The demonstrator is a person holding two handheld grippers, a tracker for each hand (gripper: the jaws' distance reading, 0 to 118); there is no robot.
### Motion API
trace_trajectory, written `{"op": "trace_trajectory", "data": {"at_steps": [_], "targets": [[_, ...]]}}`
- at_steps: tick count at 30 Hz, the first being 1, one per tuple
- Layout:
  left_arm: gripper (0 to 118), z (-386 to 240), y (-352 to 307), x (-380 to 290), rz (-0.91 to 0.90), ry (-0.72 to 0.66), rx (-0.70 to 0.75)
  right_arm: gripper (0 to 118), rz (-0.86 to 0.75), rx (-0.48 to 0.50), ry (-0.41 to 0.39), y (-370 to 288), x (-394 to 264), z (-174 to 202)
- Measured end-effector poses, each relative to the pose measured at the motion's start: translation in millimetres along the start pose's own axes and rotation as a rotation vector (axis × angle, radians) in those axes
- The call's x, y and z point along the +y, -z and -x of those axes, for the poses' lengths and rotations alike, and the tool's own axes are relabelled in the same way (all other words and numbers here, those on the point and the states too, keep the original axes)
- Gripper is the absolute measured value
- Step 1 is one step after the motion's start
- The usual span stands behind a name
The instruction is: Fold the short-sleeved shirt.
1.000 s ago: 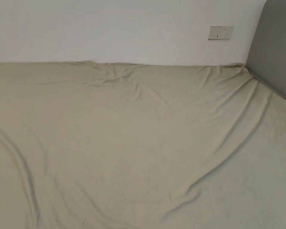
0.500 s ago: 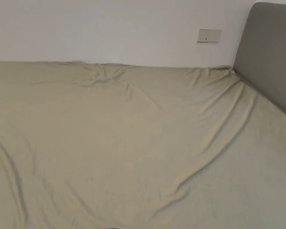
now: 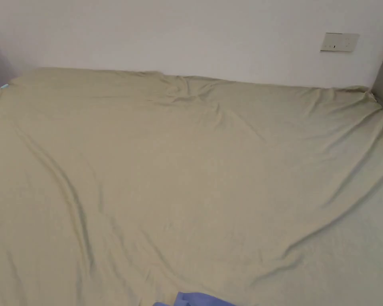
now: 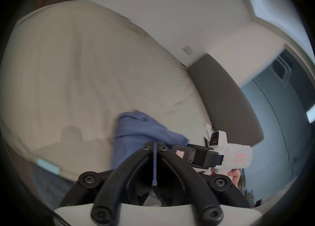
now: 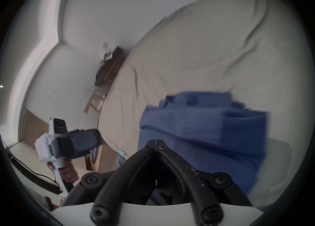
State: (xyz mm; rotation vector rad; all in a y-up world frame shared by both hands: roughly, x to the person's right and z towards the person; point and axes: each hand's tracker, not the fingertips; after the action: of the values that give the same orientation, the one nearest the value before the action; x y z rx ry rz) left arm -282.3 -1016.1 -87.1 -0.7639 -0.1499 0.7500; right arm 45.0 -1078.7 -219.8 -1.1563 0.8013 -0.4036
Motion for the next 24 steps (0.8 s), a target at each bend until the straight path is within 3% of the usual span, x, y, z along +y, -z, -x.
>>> {"op": "trace_trajectory", "data": {"at_steps": [4, 6, 7, 9, 10, 11, 15, 18, 19, 20, 22, 24], "targets": [[3, 21.8, -10.5, -6.2, -0.02, -0.045, 0.029, 1, 0.044, -0.236, 0.038, 39.6, 4.5, -22.5], [11, 23.1, -4.4, -7.0, -0.016, -0.042, 0.018, 2, 0.005, -0.083, 0.196, 43.4, 2.8, -39.7], [30, 25.6, 0.1, -6.7, -0.014, -0.048, -0.001, 2, 0.001, -0.072, 0.266, 42.2, 3.0, -43.6], [98, 36.9, 19.6, -3.0, 0.018, -0.059, -0.066, 2, 0.012, -0.078, 0.235, 39.0, 2.8, -43.8], [114, 39.7, 32.8, -0.8, 0.058, -0.062, -0.088, 2, 0.011, -0.084, 0.207, 37.1, 1.9, -41.0], [117, 43.3, 46.9, 1.2, 0.104, -0.064, -0.118, 2, 0.009, -0.099, 0.18, 37.1, 1.7, -37.8], [104, 52.0, 109.2, 2.5, 0.23, -0.118, -0.121, 2, 0.01, -0.099, 0.189, 36.6, 1.8, -37.0], [78, 52.6, 153.1, -8.7, 0.362, -0.102, -0.132, 2, 0.017, -0.076, 0.198, 33.2, 2.6, -40.2], [63, 44.8, 148.7, -8.4, 0.265, -0.029, -0.169, 2, 0.023, -0.068, 0.199, 31.7, 2.9, -41.2], [28, 36.3, 147.7, -5.8, 0.243, 0.037, -0.177, 2, 0.017, -0.055, 0.186, 27.4, 2.6, -41.5], [21, 25.8, 163.3, -11.7, 0.356, 0.042, -0.043, 2, -0.011, -0.093, 0.15, 13.2, 2.4, -37.3], [21, 28.0, 160.4, -7.6, 0.335, 0.017, -0.092, 2, -0.042, -0.167, 0.097, -4.2, 1.9, -33.5]]}}
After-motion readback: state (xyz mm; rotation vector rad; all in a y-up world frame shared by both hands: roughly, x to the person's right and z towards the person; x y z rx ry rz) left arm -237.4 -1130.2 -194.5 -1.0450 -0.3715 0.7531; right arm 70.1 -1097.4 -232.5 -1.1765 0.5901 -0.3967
